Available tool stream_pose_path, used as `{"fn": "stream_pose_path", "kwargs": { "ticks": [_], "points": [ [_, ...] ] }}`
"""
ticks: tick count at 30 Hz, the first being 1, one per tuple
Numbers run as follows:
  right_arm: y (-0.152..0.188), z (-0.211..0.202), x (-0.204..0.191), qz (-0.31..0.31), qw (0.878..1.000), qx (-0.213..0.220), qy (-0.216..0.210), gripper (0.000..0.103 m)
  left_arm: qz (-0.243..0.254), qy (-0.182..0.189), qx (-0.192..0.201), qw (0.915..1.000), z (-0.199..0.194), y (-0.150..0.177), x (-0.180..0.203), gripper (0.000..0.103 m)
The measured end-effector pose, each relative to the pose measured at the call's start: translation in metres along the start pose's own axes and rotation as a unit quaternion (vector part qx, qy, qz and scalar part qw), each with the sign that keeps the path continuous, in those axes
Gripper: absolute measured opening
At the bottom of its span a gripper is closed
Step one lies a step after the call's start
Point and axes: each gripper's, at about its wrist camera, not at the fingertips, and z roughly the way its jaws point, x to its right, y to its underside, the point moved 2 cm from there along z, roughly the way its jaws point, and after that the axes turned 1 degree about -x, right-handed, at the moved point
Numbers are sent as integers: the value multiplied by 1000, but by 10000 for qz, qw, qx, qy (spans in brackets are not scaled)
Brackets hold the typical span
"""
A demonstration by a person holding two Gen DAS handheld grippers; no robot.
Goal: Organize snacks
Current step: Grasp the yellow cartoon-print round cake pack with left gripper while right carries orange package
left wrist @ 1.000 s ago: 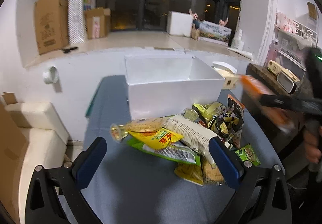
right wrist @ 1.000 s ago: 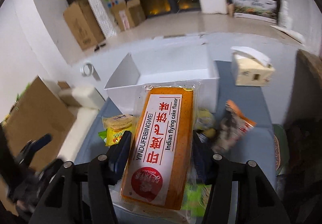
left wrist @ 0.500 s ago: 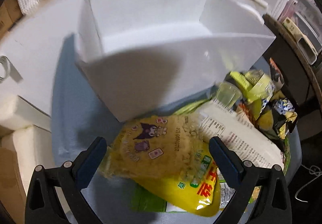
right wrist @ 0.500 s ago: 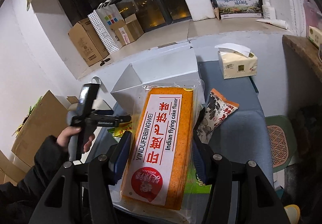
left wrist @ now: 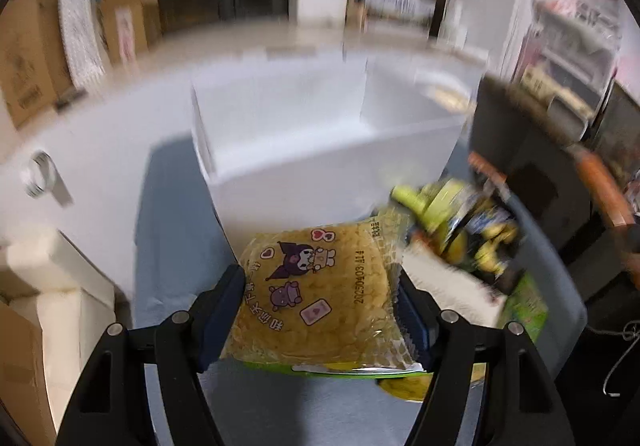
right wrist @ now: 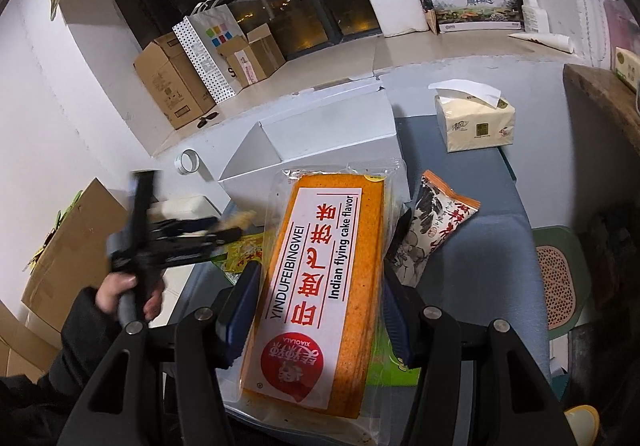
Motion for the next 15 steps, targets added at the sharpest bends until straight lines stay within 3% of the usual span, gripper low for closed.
{"fn": "stream_pose_path", "kwargs": {
  "ticks": [4, 8, 10, 15],
  "points": [
    [-12, 9, -7, -158, 9998, 93, -7, 61, -73, -215, 695, 9973, -39, -25, 1, 76],
    [-51, 28, -12, -389, 9990, 220, 3, 61, -145, -368, 965, 9946, -41, -70, -5, 76],
    [-78, 45, -12, -469, 9984, 295, 57, 61, -122, -604, 942, 9936, -26, -96, -12, 76],
    [-149, 120, -1, -474, 9981, 77, 398, 62, -488, -781, 353, 9951, 44, -137, -38, 76]
  ]
}}
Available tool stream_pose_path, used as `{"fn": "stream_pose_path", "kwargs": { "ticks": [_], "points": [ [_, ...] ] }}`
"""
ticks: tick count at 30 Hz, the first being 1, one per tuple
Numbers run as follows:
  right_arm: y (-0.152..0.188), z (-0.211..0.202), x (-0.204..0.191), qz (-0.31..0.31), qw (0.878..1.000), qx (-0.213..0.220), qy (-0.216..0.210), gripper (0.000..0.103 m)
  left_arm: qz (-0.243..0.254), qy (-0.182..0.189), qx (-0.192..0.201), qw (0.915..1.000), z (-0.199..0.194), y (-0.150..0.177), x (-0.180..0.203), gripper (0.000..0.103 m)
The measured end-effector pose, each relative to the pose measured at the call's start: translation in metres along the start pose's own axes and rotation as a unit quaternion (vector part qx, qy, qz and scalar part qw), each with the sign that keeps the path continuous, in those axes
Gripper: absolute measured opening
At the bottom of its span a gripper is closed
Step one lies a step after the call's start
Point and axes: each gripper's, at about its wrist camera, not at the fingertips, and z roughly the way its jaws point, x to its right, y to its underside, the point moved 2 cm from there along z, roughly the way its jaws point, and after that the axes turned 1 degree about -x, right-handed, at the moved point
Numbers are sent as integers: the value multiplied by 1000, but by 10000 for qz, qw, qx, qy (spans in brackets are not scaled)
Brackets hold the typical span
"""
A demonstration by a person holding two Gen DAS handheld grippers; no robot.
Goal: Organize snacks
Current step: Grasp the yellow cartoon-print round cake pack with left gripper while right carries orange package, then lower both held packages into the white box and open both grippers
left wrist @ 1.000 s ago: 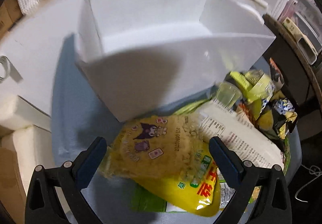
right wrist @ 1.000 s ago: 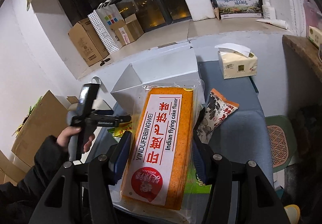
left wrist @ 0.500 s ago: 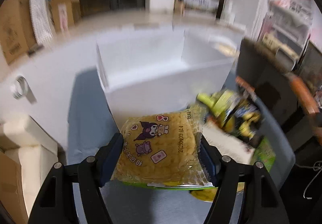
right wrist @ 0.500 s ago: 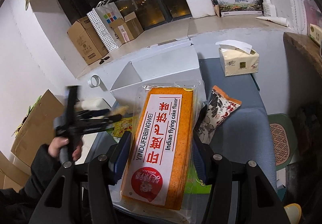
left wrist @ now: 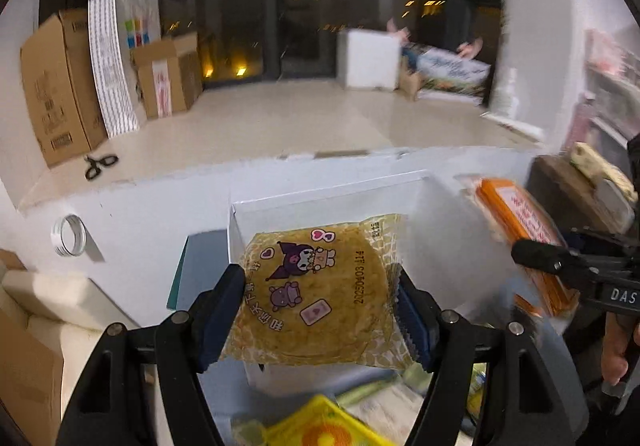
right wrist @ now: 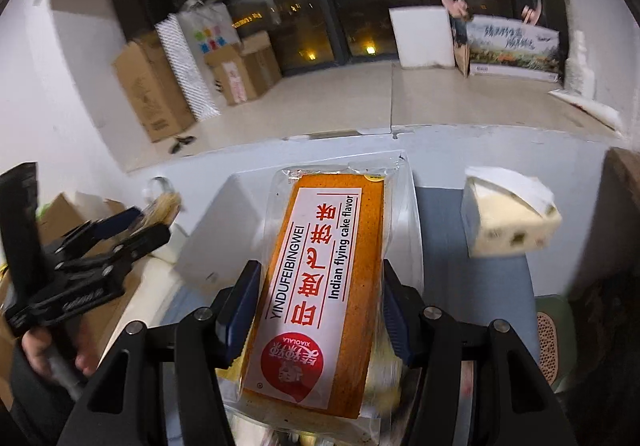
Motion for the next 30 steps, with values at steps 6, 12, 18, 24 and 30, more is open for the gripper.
{"fn": "stream_pose_path", "kwargs": {
  "ticks": [6, 12, 18, 24, 30],
  "points": [
    [-42, 83, 26, 146, 9972, -624, 381, 63, -280, 74, -479, 9984, 62, -2, -10, 80],
    [-56, 109, 30, -60, 9957, -675, 634, 103, -418, -10, -494, 9979, 69, 7, -20, 103],
    [-61, 81, 24, -395, 9959, -273, 762, 103, -571, 136, -48, 9983, 46, 10, -34, 103],
    [-63, 23, 7, -406, 9973, 597, 142, 103, -380, 186, 234, 9988, 0, 25, -20, 103],
    [-27, -56, -5, -548, 9910, 1191, -279, 103, -99, 396, 386, 9984, -66, 57, -1, 103]
  ]
}}
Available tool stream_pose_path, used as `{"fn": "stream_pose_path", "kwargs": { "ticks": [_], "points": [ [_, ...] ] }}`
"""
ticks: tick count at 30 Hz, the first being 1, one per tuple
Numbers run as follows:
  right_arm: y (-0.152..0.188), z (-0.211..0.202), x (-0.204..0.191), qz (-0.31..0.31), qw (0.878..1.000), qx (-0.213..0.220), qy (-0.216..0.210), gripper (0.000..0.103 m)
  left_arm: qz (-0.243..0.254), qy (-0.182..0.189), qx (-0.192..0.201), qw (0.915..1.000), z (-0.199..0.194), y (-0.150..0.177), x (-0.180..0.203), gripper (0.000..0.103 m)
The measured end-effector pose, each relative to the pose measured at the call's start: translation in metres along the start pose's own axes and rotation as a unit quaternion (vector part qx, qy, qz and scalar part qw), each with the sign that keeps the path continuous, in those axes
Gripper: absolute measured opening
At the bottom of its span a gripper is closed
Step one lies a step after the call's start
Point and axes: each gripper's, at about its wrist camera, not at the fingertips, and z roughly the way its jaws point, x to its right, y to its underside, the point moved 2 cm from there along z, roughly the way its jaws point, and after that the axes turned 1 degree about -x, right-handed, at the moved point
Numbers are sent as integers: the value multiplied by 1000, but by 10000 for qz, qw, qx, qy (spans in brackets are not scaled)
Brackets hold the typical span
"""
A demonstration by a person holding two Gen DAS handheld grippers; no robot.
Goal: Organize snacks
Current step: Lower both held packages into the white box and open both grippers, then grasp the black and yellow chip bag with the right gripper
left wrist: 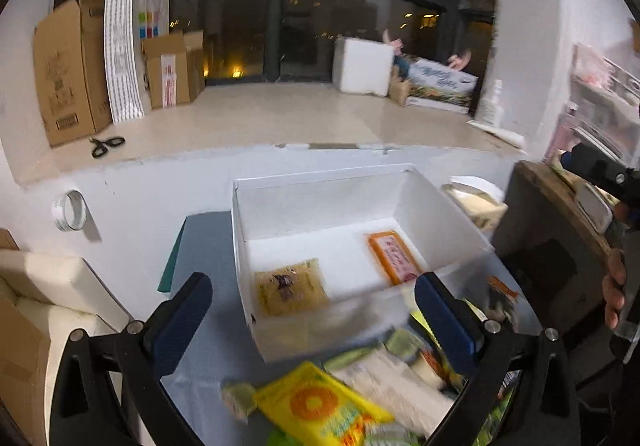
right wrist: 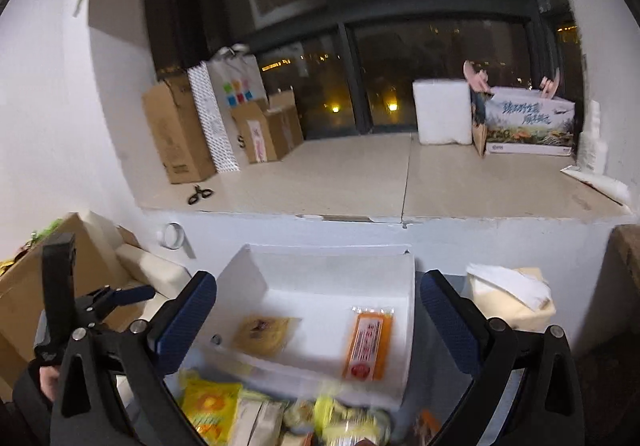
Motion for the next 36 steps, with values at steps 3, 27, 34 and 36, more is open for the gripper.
{"fn": "stream_pose_path", "kwargs": {
  "ticks": [3, 27, 34, 36],
  "points": [
    [22, -38, -3, -39, 9999, 49, 111, 103, -130, 278, 90, 9995, -33, 17, 6, 103],
    [188, -34, 7, 1021, 9860, -1286, 298, 103, -173, 406, 136, 9989, -93, 95, 35, 103],
    [187, 25, 0, 932, 9777, -1796, 556, 103, -255, 389, 65, 9989, -89, 100, 30, 103],
    [190, 39, -5, 799, 9750, -1936, 747, 103, -245, 346, 53, 9991, -88, 101, 29, 103]
  ]
}}
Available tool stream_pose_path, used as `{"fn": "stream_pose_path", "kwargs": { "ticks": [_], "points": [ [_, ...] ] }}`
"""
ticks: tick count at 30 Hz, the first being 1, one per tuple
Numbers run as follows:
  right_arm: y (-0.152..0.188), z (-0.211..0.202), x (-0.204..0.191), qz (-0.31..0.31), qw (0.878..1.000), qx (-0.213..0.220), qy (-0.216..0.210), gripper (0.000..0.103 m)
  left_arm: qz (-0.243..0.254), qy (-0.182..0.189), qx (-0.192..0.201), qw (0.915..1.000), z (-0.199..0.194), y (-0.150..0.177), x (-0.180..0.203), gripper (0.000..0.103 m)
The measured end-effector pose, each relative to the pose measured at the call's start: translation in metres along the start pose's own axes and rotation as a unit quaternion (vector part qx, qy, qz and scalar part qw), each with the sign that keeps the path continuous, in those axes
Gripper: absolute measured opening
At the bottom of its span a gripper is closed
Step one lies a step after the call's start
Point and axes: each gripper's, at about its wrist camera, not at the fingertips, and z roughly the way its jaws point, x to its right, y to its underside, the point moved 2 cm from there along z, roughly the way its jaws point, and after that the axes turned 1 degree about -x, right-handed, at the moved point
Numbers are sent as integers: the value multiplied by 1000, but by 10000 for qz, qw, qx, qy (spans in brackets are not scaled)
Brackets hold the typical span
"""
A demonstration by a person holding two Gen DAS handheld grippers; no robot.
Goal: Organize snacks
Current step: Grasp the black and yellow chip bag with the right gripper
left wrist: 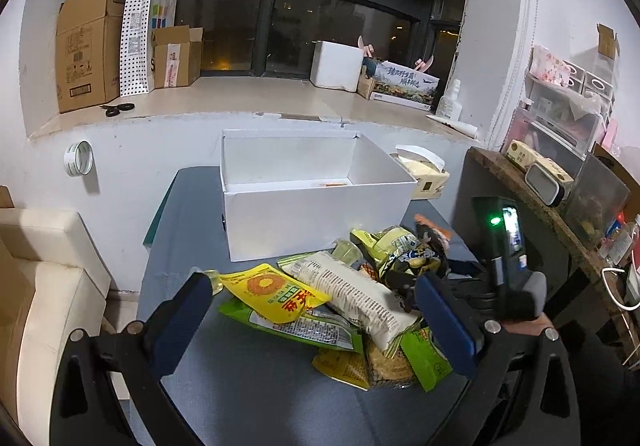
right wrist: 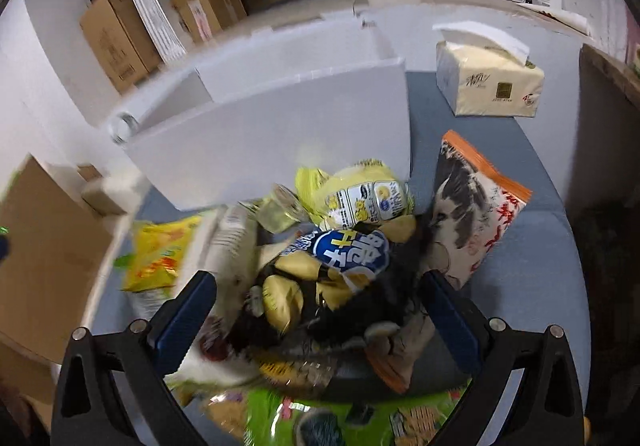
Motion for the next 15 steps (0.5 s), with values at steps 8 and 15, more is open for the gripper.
{"fn": "stream_pose_path", "kwargs": {
  "ticks": [8, 15],
  "points": [
    [10, 10, -11, -648, 9965, 44, 532, 70, -29, -38, -115, 9999, 8, 5, -1, 103],
    [10, -41, -3, -428, 9969, 660, -83, 69, -14, 8, -331, 9995, 24, 3, 5, 103]
  ]
}}
